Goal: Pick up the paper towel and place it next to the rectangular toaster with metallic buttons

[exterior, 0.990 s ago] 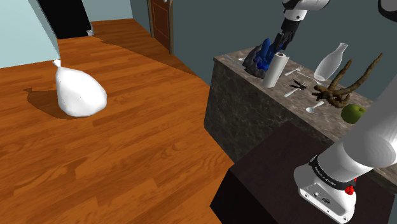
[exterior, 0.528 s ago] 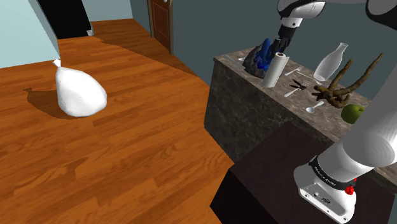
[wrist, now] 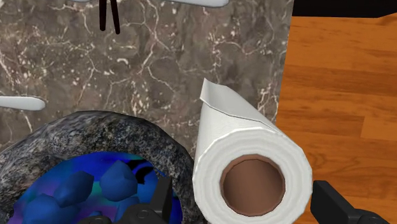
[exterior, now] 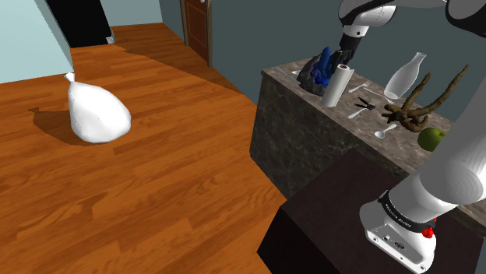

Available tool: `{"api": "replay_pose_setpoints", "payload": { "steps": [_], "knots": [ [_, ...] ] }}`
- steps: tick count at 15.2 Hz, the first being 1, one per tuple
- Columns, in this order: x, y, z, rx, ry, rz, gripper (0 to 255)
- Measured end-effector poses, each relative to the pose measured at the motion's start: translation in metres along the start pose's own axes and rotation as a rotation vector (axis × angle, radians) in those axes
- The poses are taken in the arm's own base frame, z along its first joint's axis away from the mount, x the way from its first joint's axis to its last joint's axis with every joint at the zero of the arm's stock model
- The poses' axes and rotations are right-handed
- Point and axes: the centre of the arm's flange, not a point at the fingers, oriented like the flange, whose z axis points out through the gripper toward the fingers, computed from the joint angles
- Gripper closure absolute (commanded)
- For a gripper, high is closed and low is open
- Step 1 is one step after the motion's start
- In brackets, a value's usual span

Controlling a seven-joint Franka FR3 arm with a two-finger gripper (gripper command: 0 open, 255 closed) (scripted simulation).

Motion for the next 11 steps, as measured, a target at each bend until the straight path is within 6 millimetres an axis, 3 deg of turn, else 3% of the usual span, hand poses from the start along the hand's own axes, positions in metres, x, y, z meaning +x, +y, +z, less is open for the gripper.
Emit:
{"api": "replay_pose_setpoints", "payload": {
  "steps": [1, 11],
  "knots": [
    [0.0000, 0.0000, 0.0000, 0.000, 0.000, 0.000, 255],
    [0.0002, -0.0003, -0.0002, 0.000, 0.000, 0.000, 255]
  ]
}}
